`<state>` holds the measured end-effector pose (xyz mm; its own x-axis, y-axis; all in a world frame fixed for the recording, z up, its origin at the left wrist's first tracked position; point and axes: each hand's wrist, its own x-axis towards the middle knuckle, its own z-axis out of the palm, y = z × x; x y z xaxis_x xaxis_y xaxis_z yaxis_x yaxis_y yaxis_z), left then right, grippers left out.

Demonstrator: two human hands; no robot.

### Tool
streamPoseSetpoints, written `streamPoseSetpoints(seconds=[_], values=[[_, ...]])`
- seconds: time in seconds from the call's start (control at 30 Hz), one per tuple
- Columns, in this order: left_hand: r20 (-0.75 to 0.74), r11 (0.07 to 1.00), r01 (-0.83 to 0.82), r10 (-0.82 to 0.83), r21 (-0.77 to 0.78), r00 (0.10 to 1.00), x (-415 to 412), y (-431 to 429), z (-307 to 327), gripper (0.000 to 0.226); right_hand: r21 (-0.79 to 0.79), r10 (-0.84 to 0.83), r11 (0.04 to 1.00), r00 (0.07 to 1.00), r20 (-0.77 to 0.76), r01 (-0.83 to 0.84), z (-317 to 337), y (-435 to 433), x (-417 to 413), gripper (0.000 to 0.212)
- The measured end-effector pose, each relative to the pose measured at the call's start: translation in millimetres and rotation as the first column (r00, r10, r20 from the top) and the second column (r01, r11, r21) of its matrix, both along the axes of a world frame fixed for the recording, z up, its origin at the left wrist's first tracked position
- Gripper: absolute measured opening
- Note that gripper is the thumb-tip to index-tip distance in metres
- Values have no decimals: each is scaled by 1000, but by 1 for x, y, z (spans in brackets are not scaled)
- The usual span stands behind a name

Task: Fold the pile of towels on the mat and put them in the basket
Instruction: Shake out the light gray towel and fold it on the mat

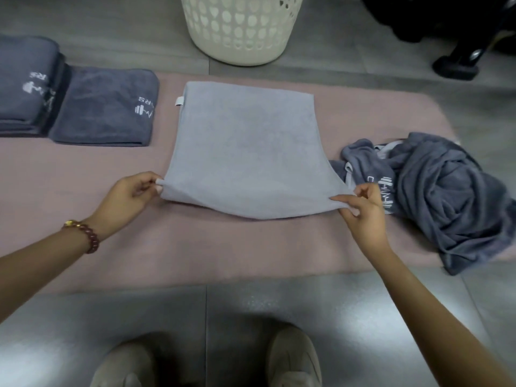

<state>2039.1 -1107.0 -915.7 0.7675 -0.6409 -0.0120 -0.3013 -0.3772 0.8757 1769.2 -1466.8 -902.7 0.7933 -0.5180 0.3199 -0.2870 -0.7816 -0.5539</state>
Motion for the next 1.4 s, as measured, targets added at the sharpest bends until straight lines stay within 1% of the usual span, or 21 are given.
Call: streamPoseSetpoints(seconds=[0.07,0.13,0.27,0.33,0.4,0.43,0.47,0.5,0.53,0.6,0.63,0.67,0.73,0.8,0.83,0.9,0.97,1.1,1.17,1.27,1.4], values=[[3,1000,6,-6,-28,1000,3,-2,5,28,-57,59,997,997,50,-56,8,-6,4,17],[0,999,35,-35,-28,999,6,-1,5,29,-50,144,988,989,-15,-145,16,-12,10,11],[-109,998,44,-48,-39,993,8,5,7,13,246,164,965,948,-274,-95,32,-10,14,22],[-246,999,22,-33,-50,969,10,12,8,22,284,221,954,860,-459,-93,35,-11,11,21],[-416,994,79,-38,82,908,9,19,8,28,383,343,918,688,-640,-101,40,-12,8,25],[-508,969,162,-45,188,860,6,22,7,17,476,417,878,578,-701,-56,42,-10,8,25],[-605,918,271,-43,291,795,0,24,9,5,556,492,831,456,-742,8,42,-8,6,23],[-683,840,399,-47,368,729,-6,26,11,7,607,561,792,315,-765,63,41,-5,5,19],[-743,767,508,-61,393,666,-12,27,13,10,642,622,760,174,-764,103,40,-2,4,16],[-812,756,560,-66,339,580,-23,31,19,9,691,696,713,-4,-718,116,38,1,4,7],[-819,790,533,-69,305,570,-25,34,21,7,709,712,698,0,-702,102,38,0,4,7],[-808,837,474,-67,274,585,-25,38,21,8,723,720,685,72,-691,86,38,-4,4,14],[-768,923,336,-76,187,636,-18,41,20,23,750,673,652,370,-641,112,40,-20,7,30],[-736,986,145,-34,88,676,-8,35,24,30,801,539,587,683,-493,114,43,-34,15,51],[-711,998,47,-9,33,703,-1,27,26,26,836,459,541,800,-387,93,44,-39,21,54],[-658,991,-117,46,-63,751,16,6,32,21,916,279,396,942,-188,66,45,-39,42,40],[-604,973,-214,121,-83,787,38,-19,33,25,946,89,320,992,-88,55,38,-39,69,38],[-451,937,-345,289,-46,844,87,-70,22,20,872,-216,444,969,-116,204,22,-46,130,12],[-383,917,-397,353,-39,854,106,-91,9,25,820,-333,480,930,-157,310,7,-56,155,17],[-271,901,-434,415,-8,868,118,-110,-20,26,627,-381,635,889,-256,452,-21,-67,169,47],[-47,837,-544,546,58,836,120,-121,-52,24,435,-402,757,873,-277,487,-36,-66,178,36]])
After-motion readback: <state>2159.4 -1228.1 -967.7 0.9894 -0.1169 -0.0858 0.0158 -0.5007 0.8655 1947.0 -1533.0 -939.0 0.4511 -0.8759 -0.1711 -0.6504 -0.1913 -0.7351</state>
